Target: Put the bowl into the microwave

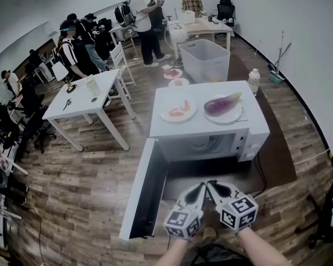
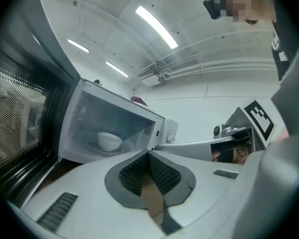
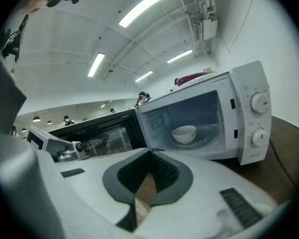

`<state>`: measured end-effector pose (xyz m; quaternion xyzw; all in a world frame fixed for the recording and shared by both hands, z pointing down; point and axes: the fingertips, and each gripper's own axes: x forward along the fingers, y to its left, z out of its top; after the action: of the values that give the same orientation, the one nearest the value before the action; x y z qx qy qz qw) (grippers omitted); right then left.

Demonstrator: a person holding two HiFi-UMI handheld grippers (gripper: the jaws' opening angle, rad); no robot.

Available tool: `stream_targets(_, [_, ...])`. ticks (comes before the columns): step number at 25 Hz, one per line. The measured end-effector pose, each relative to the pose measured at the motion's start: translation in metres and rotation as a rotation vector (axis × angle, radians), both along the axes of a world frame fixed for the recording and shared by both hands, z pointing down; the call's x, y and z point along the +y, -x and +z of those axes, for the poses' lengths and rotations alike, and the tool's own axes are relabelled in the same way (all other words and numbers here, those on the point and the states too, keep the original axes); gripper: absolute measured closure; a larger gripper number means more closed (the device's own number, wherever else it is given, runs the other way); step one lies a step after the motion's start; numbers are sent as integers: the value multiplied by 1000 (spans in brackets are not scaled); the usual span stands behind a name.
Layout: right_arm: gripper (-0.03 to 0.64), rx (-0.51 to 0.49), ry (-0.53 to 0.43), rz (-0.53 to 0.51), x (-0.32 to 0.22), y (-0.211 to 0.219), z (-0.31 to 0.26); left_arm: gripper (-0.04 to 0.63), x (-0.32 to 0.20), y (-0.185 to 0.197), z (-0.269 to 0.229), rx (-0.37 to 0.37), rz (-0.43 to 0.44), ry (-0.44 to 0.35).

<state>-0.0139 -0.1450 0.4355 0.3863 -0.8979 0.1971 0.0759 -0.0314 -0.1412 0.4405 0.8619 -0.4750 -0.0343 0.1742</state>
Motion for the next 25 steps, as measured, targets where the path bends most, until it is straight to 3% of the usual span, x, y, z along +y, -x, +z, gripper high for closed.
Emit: stream_targets(25, [615,-15,-37,20,50,-3,-20,595,51,-3,-19,36,6,-19])
